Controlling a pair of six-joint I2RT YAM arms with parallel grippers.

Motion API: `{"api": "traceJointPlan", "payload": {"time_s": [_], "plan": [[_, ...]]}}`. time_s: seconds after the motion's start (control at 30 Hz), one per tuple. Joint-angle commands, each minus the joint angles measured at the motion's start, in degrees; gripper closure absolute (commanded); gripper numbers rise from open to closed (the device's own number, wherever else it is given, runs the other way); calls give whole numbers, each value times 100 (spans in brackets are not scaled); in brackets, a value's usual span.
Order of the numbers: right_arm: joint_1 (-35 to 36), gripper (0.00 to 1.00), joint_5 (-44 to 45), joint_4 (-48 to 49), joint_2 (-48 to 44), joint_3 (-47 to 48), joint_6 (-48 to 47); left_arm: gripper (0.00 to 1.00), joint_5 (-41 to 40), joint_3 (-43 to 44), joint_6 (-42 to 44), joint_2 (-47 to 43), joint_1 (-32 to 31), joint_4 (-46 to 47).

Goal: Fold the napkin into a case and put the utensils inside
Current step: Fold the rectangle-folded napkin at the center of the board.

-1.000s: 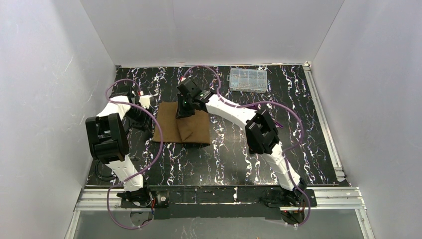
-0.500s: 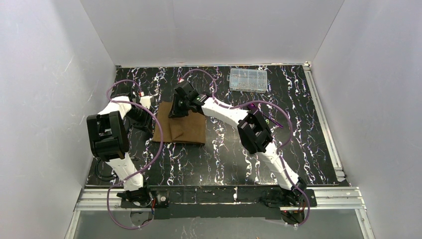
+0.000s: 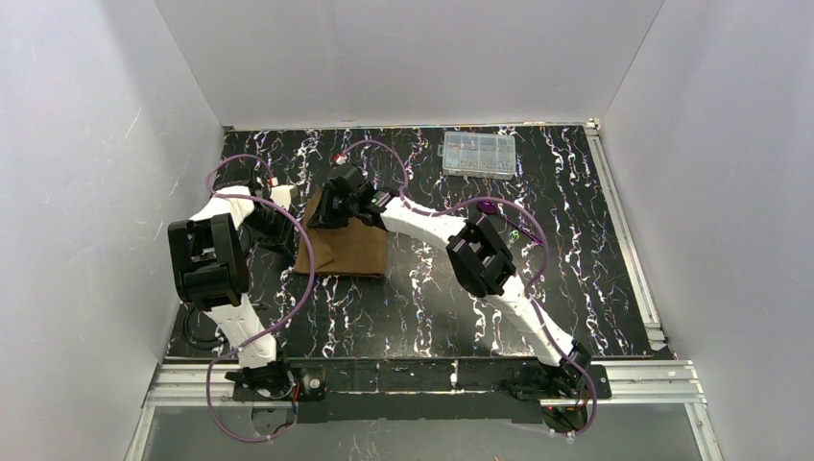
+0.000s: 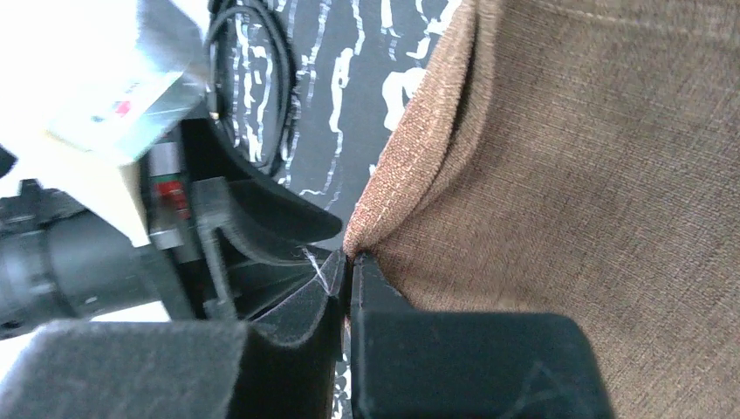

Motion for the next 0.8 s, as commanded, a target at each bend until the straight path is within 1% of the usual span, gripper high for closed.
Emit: {"api": "traceJointPlan", "payload": {"time_s": [0.0, 0.07, 0.1, 0.17, 0.23, 0.3, 0.4, 0.47, 0.53, 0.6, 0.67, 0.77], "plan": [[15, 99, -72, 269, 374, 321, 147, 66, 130, 9, -23, 2, 18, -106], [12, 99, -55, 246, 453, 352, 130, 64, 120, 24, -23, -69, 34, -114], [14, 94, -55, 265, 472, 353, 122, 61, 106, 31, -23, -101, 47, -134], [15, 80, -98, 375, 488, 352, 104, 59, 102, 71, -2, -159, 95, -187], [16, 59, -176, 523, 476, 397, 50, 56, 131, 132, 20, -221, 153, -264], [18, 42, -216, 571, 444, 513, -38, 54, 171, 192, 50, -274, 228, -372], [-5, 25, -315, 729, 321, 569, -121, 51, 212, 261, 92, -373, 369, -488], [-64, 20, -419, 814, 231, 595, -129, 50, 238, 316, 123, -420, 447, -576], [-148, 19, -472, 803, 105, 560, -192, 48, 285, 363, 129, -455, 509, -650], [-252, 21, -457, 741, -188, 361, -341, 48, 339, 382, 134, -478, 542, -720], [-395, 25, -339, 491, -512, 69, -609, 47, 440, 390, 117, -480, 544, -799], [-622, 26, 53, -252, -1006, -266, -1300, 47, 581, 408, 72, -448, 540, -877]]}}
